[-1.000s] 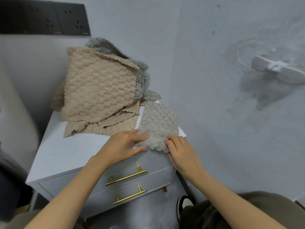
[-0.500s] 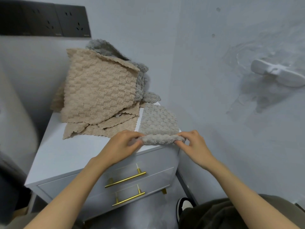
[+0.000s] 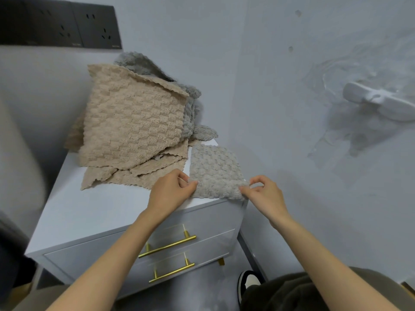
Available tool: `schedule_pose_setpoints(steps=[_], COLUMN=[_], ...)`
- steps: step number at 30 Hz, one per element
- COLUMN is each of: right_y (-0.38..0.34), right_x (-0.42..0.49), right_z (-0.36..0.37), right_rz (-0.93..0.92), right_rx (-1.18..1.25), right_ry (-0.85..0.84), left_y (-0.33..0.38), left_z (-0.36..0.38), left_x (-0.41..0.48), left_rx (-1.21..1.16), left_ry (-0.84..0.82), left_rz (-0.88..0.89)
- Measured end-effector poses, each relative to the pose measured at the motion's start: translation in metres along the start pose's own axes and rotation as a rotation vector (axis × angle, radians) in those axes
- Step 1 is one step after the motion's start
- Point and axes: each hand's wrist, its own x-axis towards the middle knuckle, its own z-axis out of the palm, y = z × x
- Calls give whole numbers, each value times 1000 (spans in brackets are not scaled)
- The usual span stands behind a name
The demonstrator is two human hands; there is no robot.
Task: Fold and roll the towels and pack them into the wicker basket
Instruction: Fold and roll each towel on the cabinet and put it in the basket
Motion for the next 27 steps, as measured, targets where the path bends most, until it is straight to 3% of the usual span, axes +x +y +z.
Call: schedule_pose_setpoints(steps=[3, 8, 10, 12, 18, 27], right_y=[1, 7, 12, 16, 20, 6], right_x=[-2, -4, -4, -5, -6, 6], right_z=[5, 13, 15, 14, 3, -12], right_rz=[-196, -787, -902, -918, -935, -622], right_rx=[-133, -410, -509, -566, -646, -379], right_ry=[104, 158, 156, 134, -14, -228], left_y=[2, 0, -2, -5, -14, -10], left_z=[1, 10, 12, 10, -3, -12], left_x=[-1, 0, 0, 0, 2, -1], left_rx=[115, 156, 189, 232, 260, 163], left_ry=[56, 126, 108, 63, -146, -144], left_rz=[79, 501, 646, 690, 593, 487])
